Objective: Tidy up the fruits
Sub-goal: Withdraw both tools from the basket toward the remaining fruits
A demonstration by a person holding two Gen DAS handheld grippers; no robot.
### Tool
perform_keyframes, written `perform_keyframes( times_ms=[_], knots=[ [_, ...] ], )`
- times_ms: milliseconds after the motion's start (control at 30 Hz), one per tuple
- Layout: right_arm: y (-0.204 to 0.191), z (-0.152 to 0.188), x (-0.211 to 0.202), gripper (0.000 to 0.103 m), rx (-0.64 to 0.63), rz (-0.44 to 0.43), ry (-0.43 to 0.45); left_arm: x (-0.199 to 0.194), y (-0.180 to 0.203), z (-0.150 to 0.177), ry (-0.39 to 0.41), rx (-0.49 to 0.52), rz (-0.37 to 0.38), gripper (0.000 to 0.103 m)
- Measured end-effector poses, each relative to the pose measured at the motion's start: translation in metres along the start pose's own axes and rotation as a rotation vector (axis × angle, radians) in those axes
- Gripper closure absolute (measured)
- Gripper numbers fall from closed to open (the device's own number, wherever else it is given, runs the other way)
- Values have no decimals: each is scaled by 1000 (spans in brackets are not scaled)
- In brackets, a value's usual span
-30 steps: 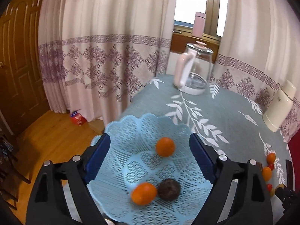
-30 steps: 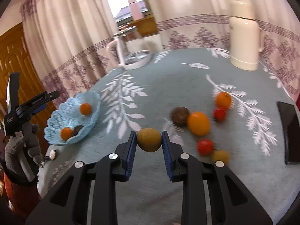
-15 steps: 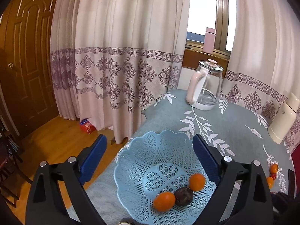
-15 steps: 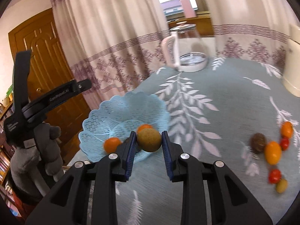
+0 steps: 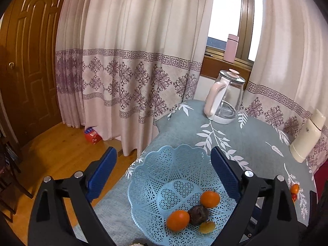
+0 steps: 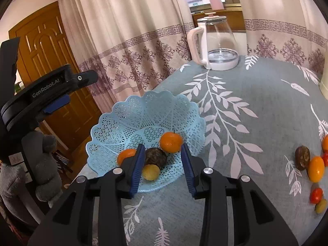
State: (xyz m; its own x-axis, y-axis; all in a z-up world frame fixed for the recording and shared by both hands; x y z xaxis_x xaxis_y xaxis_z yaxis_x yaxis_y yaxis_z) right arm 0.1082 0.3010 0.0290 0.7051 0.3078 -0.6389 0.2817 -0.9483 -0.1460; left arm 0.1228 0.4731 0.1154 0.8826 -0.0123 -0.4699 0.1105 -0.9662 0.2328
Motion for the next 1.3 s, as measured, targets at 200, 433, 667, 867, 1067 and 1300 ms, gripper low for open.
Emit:
perform_keyframes(
  times_ms=[200,433,667,867,1067,1300],
  knots=[
    [12,4,-4,53,34,14,2,2,6,2,-4,13,4,9],
    [31,8,-12,48,68,43,10,3,11,4,-6,9,10,4],
    [62,18,-20,47,108,100,7,6,20,8,-11,26,5,4],
    [93,28,-26,48,154,149,3,7,38,14,-21,59,30,3],
    [119,36,-32,48,190,190,0,9,60,22,-35,109,56,3],
    [154,47,-40,48,230,248,-1,11,82,31,-51,151,85,3]
  ],
)
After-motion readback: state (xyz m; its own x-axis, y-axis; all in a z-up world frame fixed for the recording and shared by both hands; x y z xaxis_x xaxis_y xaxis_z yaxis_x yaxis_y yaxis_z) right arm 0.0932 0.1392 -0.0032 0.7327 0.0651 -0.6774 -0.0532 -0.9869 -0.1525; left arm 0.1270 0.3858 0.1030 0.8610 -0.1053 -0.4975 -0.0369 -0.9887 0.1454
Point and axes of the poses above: each gripper's, at about its wrist camera, not at the fingertips, and x roughly the way its jaws point, y to its right, z to its underside, the point moved 10 cm from there along x, roughly the way its jaws point, and after that the axes turned 14 degrees about z, right-handed, at the moved point
